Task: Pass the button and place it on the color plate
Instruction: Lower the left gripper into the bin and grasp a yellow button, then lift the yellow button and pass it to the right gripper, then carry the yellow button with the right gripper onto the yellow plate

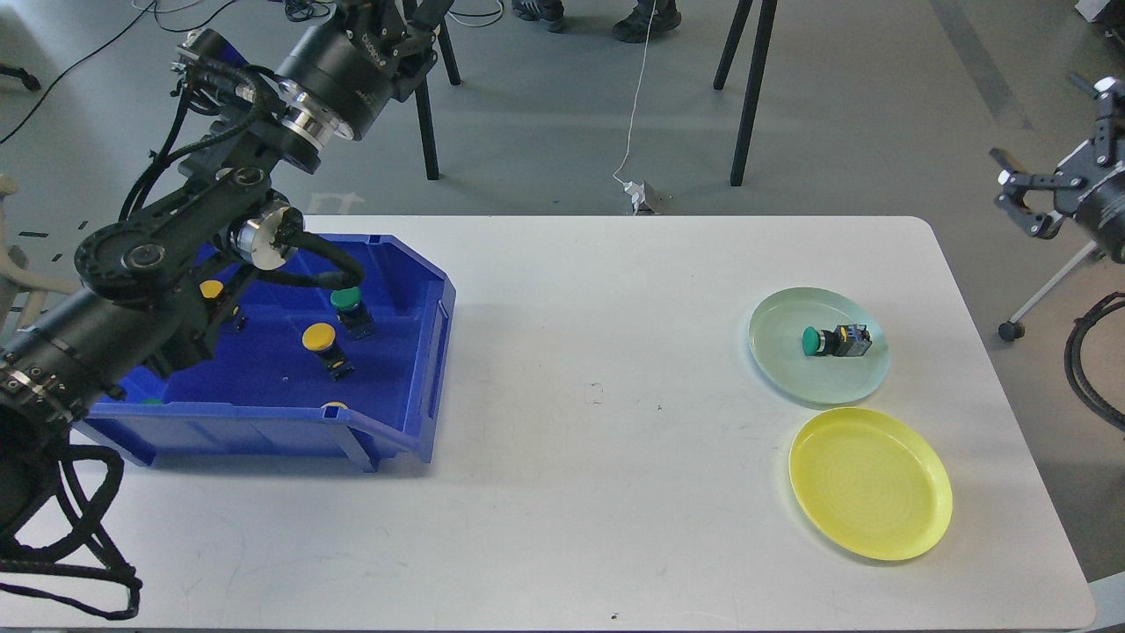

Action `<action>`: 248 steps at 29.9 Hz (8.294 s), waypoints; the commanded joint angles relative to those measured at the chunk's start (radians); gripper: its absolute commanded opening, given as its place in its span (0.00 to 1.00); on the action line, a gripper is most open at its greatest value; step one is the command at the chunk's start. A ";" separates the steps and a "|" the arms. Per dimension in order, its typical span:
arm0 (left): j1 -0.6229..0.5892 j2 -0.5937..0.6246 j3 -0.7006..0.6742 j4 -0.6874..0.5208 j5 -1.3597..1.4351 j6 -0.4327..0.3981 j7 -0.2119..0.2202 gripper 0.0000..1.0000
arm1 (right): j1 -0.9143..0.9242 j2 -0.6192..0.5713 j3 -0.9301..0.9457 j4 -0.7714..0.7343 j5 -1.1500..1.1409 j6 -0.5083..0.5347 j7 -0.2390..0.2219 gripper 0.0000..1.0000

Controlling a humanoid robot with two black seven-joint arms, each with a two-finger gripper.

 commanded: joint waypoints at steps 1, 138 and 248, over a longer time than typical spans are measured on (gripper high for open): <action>-0.005 0.039 0.003 -0.029 0.077 -0.001 0.000 0.99 | 0.053 -0.001 0.091 0.001 0.003 0.015 0.002 0.96; -0.072 0.079 0.155 -0.161 0.876 0.083 0.000 0.30 | -0.047 0.158 -0.049 0.430 0.009 -0.285 0.007 0.98; -0.008 -0.039 0.006 -0.008 -0.438 0.085 0.022 0.99 | -0.553 -0.222 -0.370 0.584 -0.117 -0.301 -0.090 0.33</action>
